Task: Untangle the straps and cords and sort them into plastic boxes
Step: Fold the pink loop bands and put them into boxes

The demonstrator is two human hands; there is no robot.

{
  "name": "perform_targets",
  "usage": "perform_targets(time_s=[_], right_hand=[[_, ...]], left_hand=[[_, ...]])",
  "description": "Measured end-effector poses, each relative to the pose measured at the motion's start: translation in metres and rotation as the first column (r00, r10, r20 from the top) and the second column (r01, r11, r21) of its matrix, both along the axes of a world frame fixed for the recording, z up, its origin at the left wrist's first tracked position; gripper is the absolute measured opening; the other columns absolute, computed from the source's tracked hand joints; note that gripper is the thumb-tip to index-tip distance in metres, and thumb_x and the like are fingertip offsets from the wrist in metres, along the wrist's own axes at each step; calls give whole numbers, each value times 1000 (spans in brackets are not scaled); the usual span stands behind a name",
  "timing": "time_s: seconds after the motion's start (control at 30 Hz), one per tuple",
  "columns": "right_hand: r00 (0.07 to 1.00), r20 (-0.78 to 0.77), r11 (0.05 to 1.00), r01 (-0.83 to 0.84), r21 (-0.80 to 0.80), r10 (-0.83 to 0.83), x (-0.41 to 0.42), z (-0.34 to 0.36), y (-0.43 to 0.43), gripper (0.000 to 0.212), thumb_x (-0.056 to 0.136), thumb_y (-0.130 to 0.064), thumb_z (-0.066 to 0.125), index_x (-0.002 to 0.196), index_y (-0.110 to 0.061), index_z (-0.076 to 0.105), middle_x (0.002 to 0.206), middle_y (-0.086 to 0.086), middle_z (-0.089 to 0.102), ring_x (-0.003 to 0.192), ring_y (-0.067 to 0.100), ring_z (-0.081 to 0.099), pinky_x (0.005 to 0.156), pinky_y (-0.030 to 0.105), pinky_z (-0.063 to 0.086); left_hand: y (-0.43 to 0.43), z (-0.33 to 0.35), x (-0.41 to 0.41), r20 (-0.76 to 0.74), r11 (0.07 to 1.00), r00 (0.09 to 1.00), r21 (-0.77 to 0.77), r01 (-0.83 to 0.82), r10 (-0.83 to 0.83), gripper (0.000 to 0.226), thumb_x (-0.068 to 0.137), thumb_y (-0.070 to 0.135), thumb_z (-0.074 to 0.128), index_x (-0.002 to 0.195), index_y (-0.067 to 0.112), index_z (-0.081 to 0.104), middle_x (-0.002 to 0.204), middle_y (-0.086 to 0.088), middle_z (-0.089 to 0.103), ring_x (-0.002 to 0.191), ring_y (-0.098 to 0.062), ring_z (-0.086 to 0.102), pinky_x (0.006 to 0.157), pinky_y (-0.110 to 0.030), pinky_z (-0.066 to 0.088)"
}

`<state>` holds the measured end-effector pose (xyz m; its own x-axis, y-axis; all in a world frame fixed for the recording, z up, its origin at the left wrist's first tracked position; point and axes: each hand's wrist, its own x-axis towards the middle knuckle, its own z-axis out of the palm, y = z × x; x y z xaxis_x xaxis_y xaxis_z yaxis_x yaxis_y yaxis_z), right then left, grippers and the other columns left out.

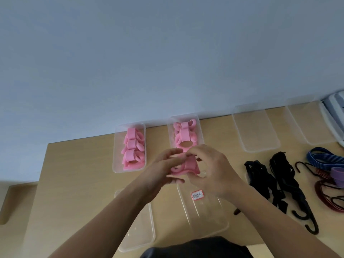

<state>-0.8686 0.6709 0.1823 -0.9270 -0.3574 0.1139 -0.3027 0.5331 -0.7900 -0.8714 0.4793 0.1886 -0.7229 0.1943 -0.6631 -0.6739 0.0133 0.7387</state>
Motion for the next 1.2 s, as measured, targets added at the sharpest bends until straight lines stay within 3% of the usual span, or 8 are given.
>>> perform_targets(time_s=[0.1,0.23,0.43,0.53,0.63,0.73,0.97,1.2], right_hand=[[995,-87,995,45,92,-37,-24,-8,1,43,66,-8,82,106,-11,69,102,-1,70,91,22,64,81,34,52],[999,-44,956,13,294,0,-53,-22,-4,37,71,-19,82,104,-10,68,105,4,69,93,29,62,78,39,51],[992,42,897,-129,422,123,-67,-45,-13,26,82,-26,76,104,-13,72,106,0,70,97,26,61,76,38,48],[991,14,884,-124,451,132,-69,-46,-14,12,84,-22,75,94,-16,75,108,-3,67,107,23,55,77,34,49],[990,41,778,-131,614,134,-68,-45,-18,19,93,-28,63,108,-22,73,118,1,55,118,26,40,85,35,46],[990,21,716,-116,688,140,-67,-40,-21,23,90,-30,62,112,-28,70,113,2,51,113,28,41,85,35,40],[994,97,908,7,419,-52,-33,-23,9,38,83,-24,76,120,-21,70,109,4,57,107,30,50,88,42,50],[934,111,868,265,420,-339,57,-32,56,31,85,-29,72,113,-16,72,106,4,64,105,27,54,92,39,48]], left_hand=[[1,-15,-12,-173,908,947,-280,-311,271,15,96,36,69,102,22,72,100,-2,76,83,-17,71,72,-38,57],[5,-31,-23,-218,809,957,-518,-278,189,12,95,28,69,105,21,70,99,3,72,93,-24,70,85,-49,60],[9,-49,-26,-150,823,962,-498,-273,228,7,93,11,68,89,13,73,82,-8,75,67,-14,71,70,-43,65],[9,-50,-29,-145,829,959,-482,-282,242,8,93,7,67,88,10,73,75,-7,74,63,-16,70,69,-46,65],[7,-49,-30,-143,824,966,-504,-257,214,7,92,13,69,87,15,73,79,-3,75,68,-14,72,73,-48,64],[5,-45,-25,-210,767,970,-600,-228,124,5,92,22,69,91,22,74,86,8,73,82,-18,71,79,-44,60],[14,-29,4,-440,625,860,-754,-200,-256,21,93,23,71,114,19,71,121,1,68,119,-20,55,90,-27,36],[54,-26,36,-537,609,615,-785,-113,-578,20,83,9,81,102,10,76,108,-6,73,108,-33,62,92,-28,37]])
